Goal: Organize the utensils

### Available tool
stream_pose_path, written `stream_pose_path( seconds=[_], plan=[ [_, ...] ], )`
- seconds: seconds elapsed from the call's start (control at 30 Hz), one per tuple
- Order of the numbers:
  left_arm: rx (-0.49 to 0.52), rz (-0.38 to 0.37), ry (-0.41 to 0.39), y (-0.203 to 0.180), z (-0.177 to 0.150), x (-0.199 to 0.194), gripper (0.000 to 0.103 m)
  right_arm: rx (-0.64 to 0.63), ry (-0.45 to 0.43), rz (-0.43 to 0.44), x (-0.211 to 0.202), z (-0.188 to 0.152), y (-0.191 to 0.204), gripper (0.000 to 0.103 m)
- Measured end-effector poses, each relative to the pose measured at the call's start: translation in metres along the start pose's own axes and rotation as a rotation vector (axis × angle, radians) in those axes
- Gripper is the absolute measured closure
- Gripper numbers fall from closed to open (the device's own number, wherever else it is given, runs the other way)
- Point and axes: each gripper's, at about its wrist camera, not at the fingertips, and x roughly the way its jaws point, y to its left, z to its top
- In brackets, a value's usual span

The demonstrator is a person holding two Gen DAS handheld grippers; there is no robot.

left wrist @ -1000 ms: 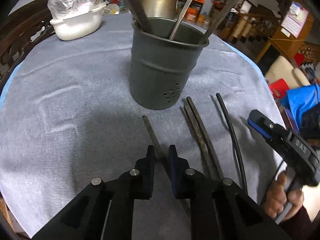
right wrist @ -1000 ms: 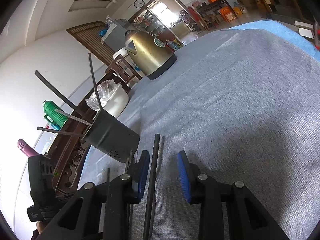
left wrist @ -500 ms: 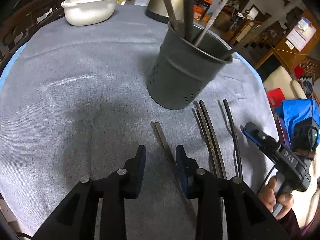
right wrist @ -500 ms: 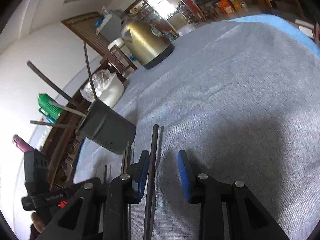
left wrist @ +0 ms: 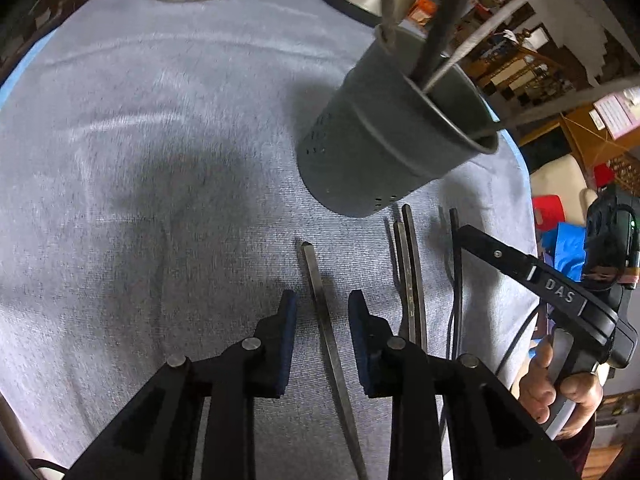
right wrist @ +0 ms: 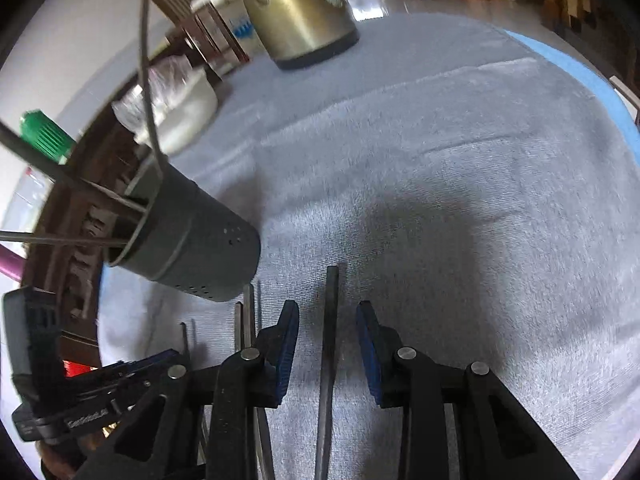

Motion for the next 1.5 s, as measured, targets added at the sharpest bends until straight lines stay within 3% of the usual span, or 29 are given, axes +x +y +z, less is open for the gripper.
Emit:
stream_pose_path(
  seconds=[0.17, 0.33, 0.4, 0.5, 0.77, 1.2, 1.5],
  plan=[
    [-0.034, -0.005, 0.035, 0.002, 0.006, 0.003, 0.076, 0.026, 0.069, -0.071, 0.016, 0.008, 0.006, 0.069],
    [-0.053, 0.011, 0.045, -0.002, 0.011, 0.011, 0.080, 0.017, 0.070, -0.112, 0.020, 0.012, 0.012, 0.071],
    [-0.051, 0.024, 0.047, -0.005, 0.011, 0.013, 0.087, -0.016, 0.070, -0.138, 0.021, 0.011, 0.015, 0.089],
    [-0.046, 0.043, 0.048, -0.008, 0.013, 0.019, 0.094, -0.027, 0.054, -0.143, 0.020, 0.011, 0.018, 0.095],
    [-0.048, 0.023, 0.011, -0.009, 0.011, 0.020, 0.095, -0.081, -0.039, -0.153, -0.009, 0.002, 0.024, 0.095],
    [-0.028, 0.014, -0.135, -0.018, -0.019, -0.038, 0.096, -0.089, -0.224, -0.013, -0.080, -0.013, 0.041, 0.095],
    [0.017, 0.076, -0.290, -0.031, -0.040, -0.088, 0.096, -0.088, -0.352, 0.083, -0.111, -0.033, 0.052, 0.095]
  ],
)
